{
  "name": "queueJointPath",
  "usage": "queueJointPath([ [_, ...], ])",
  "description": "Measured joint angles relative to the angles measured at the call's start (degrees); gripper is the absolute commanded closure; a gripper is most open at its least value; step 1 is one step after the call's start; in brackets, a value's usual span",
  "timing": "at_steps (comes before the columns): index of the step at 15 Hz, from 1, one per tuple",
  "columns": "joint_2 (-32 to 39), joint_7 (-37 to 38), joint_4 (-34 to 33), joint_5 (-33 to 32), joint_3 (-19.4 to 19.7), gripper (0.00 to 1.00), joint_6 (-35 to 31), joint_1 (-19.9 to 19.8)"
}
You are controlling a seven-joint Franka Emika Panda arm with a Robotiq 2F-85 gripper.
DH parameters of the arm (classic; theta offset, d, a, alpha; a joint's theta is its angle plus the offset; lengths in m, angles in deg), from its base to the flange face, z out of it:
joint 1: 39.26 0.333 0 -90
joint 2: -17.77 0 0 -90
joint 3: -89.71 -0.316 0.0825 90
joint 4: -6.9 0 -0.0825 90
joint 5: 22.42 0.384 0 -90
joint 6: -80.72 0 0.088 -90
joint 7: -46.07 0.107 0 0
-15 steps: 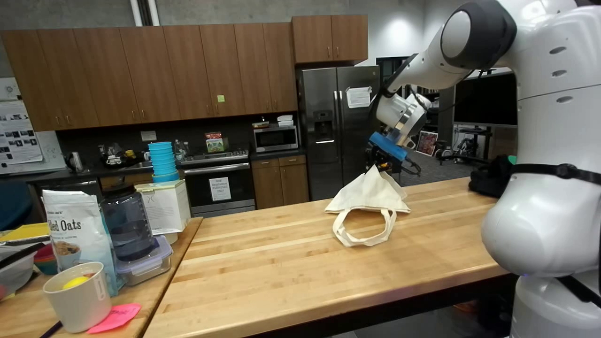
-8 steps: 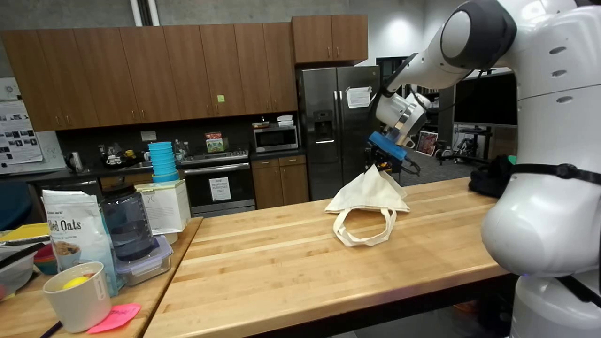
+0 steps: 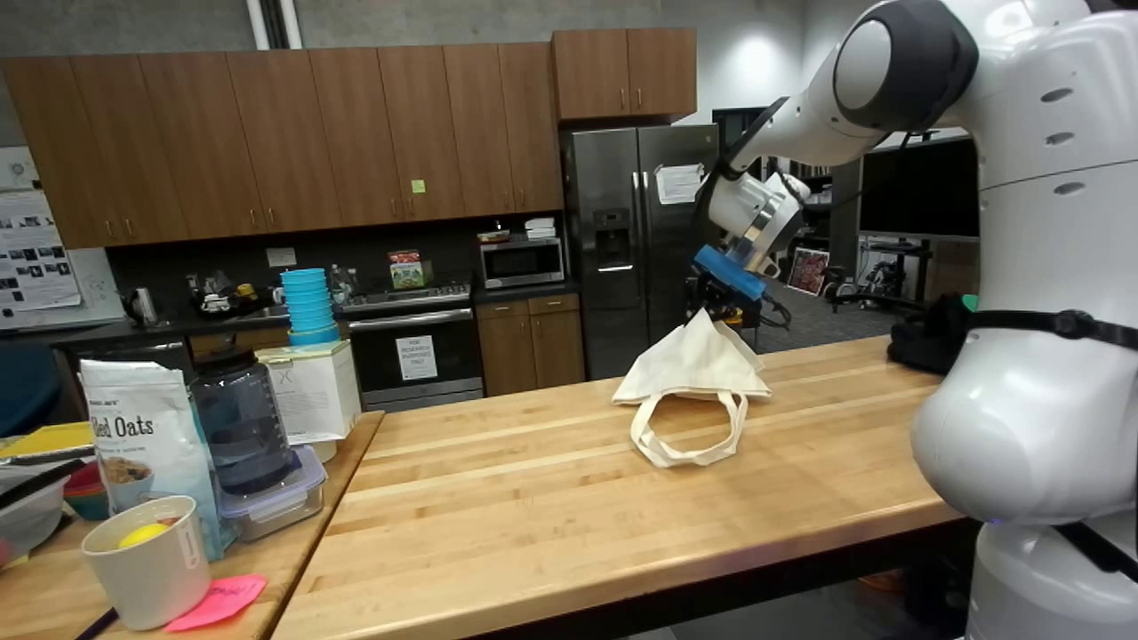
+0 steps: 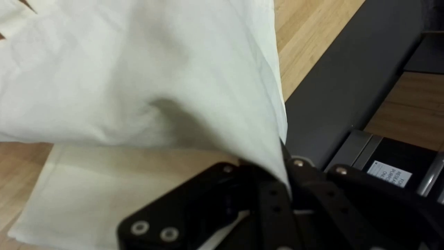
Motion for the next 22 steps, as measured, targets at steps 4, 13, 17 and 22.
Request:
queueJointPath([
  [4,0.0,0.0,-0.9,-0.1,-0.2,0.99,1.2,0.4],
  [13,0.0,0.7,-2.1,-2.2,-1.8,0.99,1.3,3.6],
  [17,0.0,1.1,-2.4,-3.7,-2.7,0.99,1.3,4.7],
  [22,0.0,1.1,-2.6,-5.2,-4.0,0.99,1.3,6.0],
])
